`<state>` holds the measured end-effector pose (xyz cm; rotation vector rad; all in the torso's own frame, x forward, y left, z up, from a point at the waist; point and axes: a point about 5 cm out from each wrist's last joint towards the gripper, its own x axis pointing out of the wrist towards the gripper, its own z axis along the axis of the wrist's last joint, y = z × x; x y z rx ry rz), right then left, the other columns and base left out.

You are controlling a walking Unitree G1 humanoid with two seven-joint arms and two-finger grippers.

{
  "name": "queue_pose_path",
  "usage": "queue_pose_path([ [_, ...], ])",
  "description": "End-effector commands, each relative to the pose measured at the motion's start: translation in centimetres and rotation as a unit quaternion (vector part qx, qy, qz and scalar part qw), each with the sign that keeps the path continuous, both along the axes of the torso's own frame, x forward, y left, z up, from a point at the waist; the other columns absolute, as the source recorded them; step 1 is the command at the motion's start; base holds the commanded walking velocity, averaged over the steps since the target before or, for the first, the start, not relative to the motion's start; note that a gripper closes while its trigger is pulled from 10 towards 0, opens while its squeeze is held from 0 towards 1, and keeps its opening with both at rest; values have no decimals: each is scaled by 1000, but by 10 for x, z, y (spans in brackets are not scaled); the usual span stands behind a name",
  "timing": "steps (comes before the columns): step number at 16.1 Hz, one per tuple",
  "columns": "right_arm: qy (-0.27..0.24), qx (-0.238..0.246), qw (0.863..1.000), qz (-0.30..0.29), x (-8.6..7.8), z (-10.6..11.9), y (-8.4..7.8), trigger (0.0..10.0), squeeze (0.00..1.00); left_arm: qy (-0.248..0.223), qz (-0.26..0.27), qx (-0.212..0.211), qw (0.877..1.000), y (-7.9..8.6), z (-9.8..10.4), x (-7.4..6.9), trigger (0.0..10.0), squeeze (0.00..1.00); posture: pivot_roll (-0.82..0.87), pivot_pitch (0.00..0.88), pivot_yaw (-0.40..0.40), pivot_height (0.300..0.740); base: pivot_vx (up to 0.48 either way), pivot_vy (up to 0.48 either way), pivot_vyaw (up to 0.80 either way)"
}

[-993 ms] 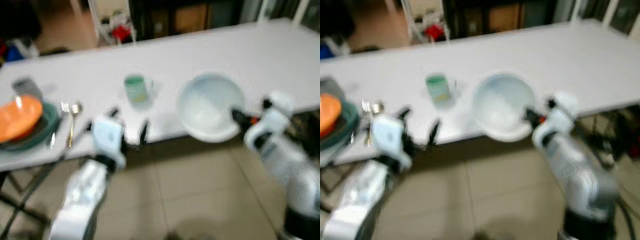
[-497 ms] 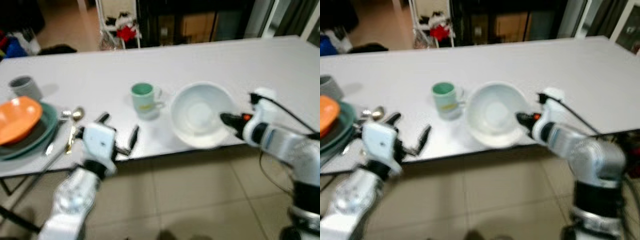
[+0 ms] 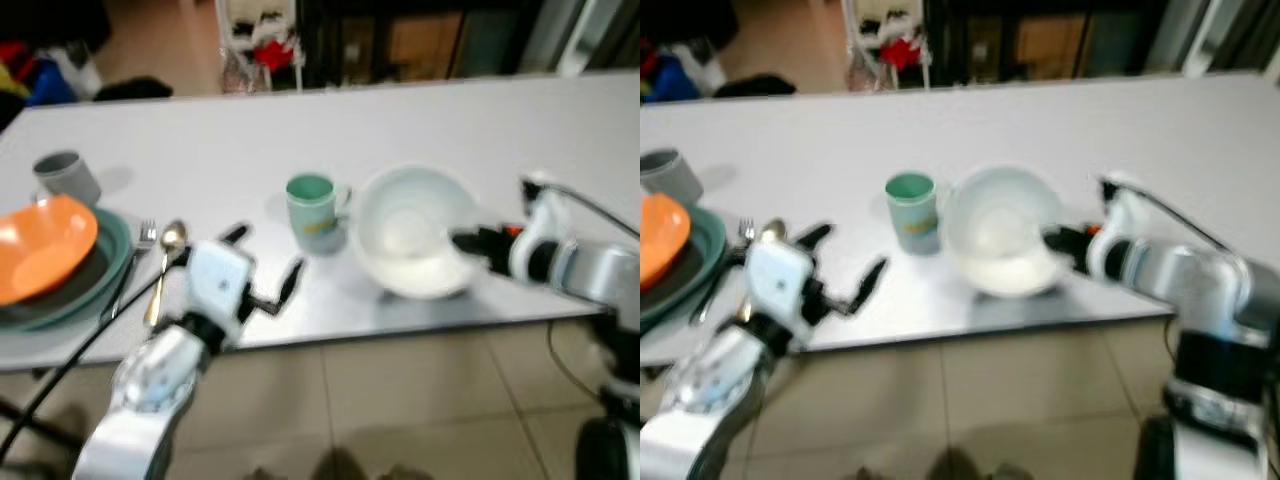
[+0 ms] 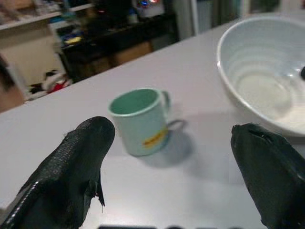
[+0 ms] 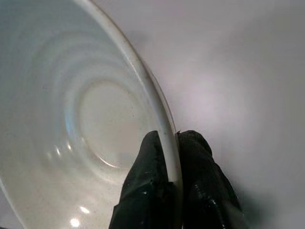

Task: Setting the table

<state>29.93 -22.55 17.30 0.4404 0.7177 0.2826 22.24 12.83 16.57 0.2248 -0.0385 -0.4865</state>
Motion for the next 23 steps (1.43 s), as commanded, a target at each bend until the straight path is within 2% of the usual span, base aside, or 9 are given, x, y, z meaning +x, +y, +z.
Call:
queue_pose_path([
  [1,-17,21,999,16,5,12,4,10000,0,14,-20,7,1000,-1,-4,1,10000,0,-134,25,55,740,0,0,0],
  [5,-1,40,999,-13,17,9,-3,10000,0,26,-86,4,996,-14,-2,1,10000,0,-143,16,75,740,0,0,0],
  [6,13,42,999,-27,25,9,-6,10000,0,30,-95,4,995,-16,-2,4,10000,0,-151,13,80,740,0,0,0],
  [8,33,40,998,-40,35,8,-8,10000,0,33,-103,7,994,-17,-3,4,10000,0,-148,14,76,740,0,0,0],
  [13,63,19,997,-27,45,5,-5,10000,0,47,-115,12,992,-18,-6,-1,10000,0,-133,20,56,740,0,0,0],
  [17,53,-10,992,-114,60,-1,-27,10000,0,54,-126,15,990,-22,-7,-4,10000,0,-129,29,58,740,0,0,0],
  [23,71,-11,982,-176,57,-7,-53,10000,0,64,-157,10,986,-31,-6,-5,10000,0,-134,35,63,740,0,0,0],
])
